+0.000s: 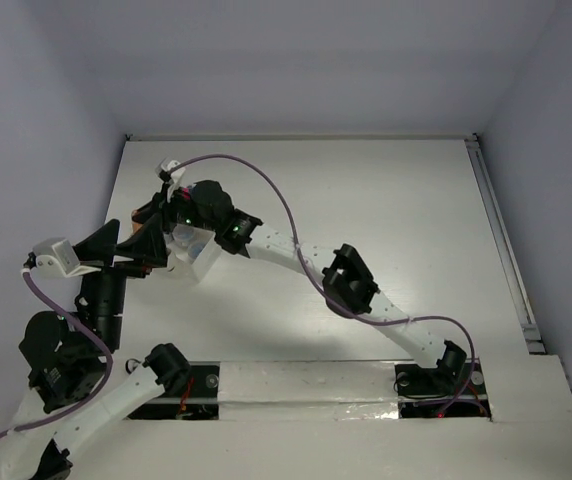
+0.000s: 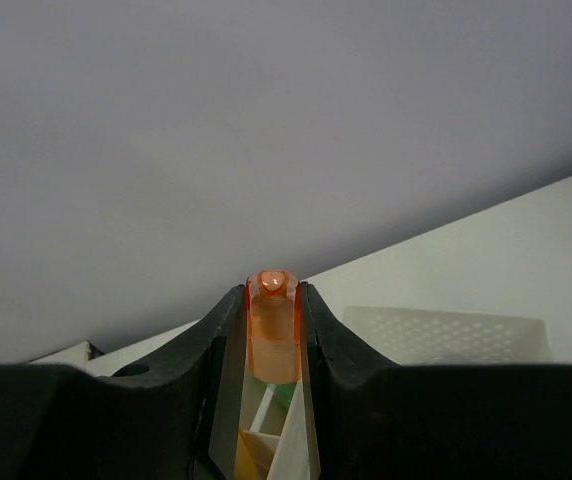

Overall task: Sort the stationery into containers
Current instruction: Place the pen in the storage box, then reset both arms

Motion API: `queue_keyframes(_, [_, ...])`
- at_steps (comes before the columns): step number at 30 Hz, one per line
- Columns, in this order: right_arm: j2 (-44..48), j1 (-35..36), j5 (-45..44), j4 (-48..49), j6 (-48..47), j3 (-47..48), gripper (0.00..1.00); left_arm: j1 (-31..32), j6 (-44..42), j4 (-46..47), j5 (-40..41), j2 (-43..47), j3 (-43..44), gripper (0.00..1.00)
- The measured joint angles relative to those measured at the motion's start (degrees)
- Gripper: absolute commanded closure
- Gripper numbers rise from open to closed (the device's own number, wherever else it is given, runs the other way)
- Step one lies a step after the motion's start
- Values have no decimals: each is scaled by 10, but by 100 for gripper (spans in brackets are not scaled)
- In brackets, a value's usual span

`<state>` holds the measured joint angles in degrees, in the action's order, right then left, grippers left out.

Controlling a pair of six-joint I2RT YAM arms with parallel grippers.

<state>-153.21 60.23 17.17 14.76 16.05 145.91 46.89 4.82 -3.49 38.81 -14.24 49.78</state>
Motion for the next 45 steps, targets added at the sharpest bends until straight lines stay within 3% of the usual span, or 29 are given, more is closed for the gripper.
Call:
queue_keyframes(10, [-9,16,0,5,-25,-13,99,-35,0,3,-23,-2,-6,1])
queue_keyframes(13, [-9,17,-2,10,-31,-31,87,-44,0,5,-29,-2,-6,1])
queue_keyframes(15, [-9,17,-2,9,-35,-42,86,-48,1,5,-33,-2,-6,1])
queue_keyframes(18, [-9,17,-3,8,-39,-48,67,-56,2,6,-40,-2,-6,1])
queue_keyframes(19, [-9,17,-3,8,-39,-48,53,-58,2,7,-42,-3,-6,1])
queue_keyframes(22, [-9,17,-2,10,-41,-48,36,-62,2,7,-46,-4,-6,1])
queue_keyframes(30, [8,17,5,14,-37,-61,14,-73,16,6,-61,-12,-4,1])
queue_keyframes(34, [80,17,14,30,-28,-142,0,-73,28,2,-66,-18,12,1])
queue_keyframes(39, [236,17,6,73,-30,-303,0,-73,43,-5,-71,-30,50,1])
queue_keyframes(45, [466,17,-102,112,-50,-527,0,-73,73,-5,-88,-51,86,1])
